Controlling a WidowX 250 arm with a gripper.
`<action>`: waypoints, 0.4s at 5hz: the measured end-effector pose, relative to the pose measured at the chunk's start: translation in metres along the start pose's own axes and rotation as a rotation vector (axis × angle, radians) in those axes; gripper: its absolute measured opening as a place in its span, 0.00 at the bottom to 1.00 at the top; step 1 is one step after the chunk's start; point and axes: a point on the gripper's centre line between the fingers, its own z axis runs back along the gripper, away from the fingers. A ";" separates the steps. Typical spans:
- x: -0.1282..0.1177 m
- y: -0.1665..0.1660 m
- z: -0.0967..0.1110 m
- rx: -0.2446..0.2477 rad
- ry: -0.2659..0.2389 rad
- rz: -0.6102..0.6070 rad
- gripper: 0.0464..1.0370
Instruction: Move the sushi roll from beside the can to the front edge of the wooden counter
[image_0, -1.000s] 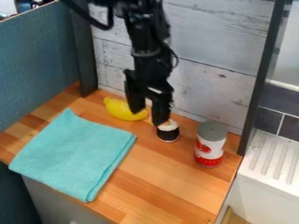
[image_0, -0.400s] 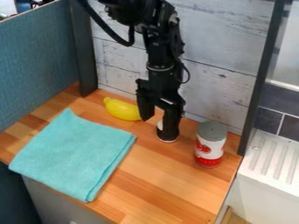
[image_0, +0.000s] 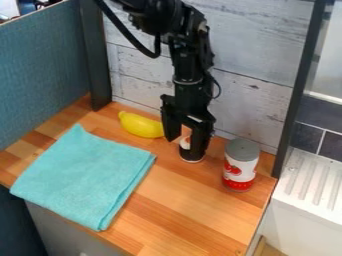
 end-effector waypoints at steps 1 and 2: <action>0.002 -0.001 -0.003 -0.012 0.011 -0.019 0.96; 0.005 0.000 -0.011 -0.018 0.025 -0.015 0.88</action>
